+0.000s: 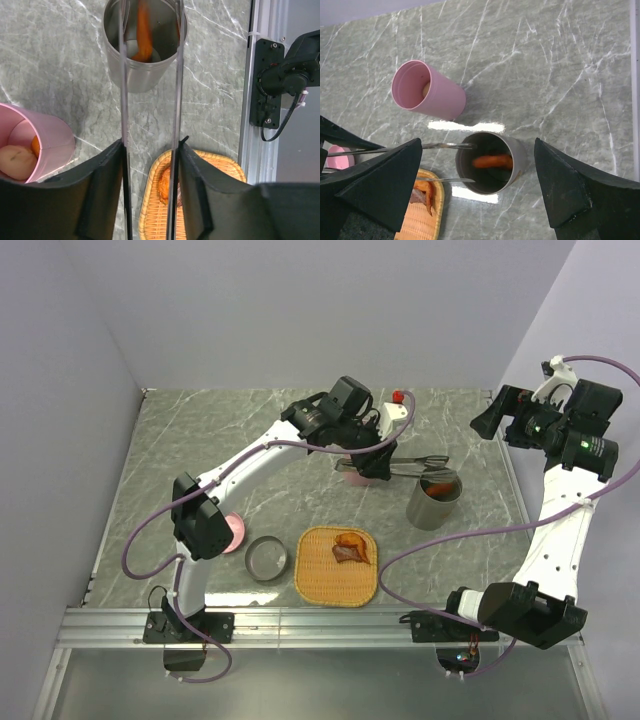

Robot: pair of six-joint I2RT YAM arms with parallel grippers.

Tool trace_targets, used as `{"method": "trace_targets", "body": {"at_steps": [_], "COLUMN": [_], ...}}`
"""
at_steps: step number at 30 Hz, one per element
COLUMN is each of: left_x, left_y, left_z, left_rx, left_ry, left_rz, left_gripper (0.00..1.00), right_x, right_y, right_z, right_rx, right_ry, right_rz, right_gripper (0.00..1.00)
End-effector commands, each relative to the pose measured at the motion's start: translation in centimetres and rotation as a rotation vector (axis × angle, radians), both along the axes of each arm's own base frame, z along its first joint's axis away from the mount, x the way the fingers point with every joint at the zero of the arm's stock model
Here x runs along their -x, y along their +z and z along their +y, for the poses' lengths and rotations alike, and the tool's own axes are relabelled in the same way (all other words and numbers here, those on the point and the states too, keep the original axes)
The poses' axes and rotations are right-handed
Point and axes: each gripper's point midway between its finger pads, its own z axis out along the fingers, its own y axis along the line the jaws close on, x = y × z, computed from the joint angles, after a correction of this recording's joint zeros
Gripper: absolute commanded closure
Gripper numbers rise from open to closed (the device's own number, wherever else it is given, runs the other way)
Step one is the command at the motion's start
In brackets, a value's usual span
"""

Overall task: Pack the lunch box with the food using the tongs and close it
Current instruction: Place the food into the lunch box, then pick up the food using the clamp

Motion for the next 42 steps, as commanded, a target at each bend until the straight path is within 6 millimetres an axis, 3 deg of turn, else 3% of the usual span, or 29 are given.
{"method": "trace_targets", "body": {"at_steps": [1,7,16,22,24,31,37,42], "left_x": [0.1,1.1,5.1,7.6,7.3,9.0,9.0,7.6], "left_y": [3.0,4.3,4.5,2.2,1.5,-2.8,-5.3,-6.4], "left_z": [-0.6,0.8,7.9,13.5,15.0,20.9,24.0,25.7], "left_rx": [0.068,0.064,0.021,-0.036,-0.054,-0.156,-0.24,-0.298], "left_ry": [-0.005,-0.012,-0.001,0.026,0.049,0.089,0.123,0.158], "left_rz": [-0.045,-0.051,-0.057,-0.055,-0.06,-0.039,-0.174,-0.326], "left_gripper": [0.48,0.48,0.48,0.48,0.48,0.48,0.48,0.48], "right_x": [0.3,0.6,0.8,1.0,1.1,1.6,1.6,1.5], "right_y": [2.4,3.0,2.6,1.5,1.4,1.4,1.0,1.1], "right_z": [0.2,0.4,1.1,1.7,1.8,2.1,2.3,2.5], "right_rx": [0.012,0.012,-0.012,-0.035,-0.036,-0.037,-0.052,-0.057], "right_ry": [0.008,0.02,0.054,0.083,0.086,0.096,0.105,0.11], "right_rz": [-0.059,-0.064,-0.048,-0.033,-0.034,-0.033,-0.024,-0.024], "right_gripper": [0.0,0.0,0.0,0.0,0.0,0.0,0.0,0.0]}}
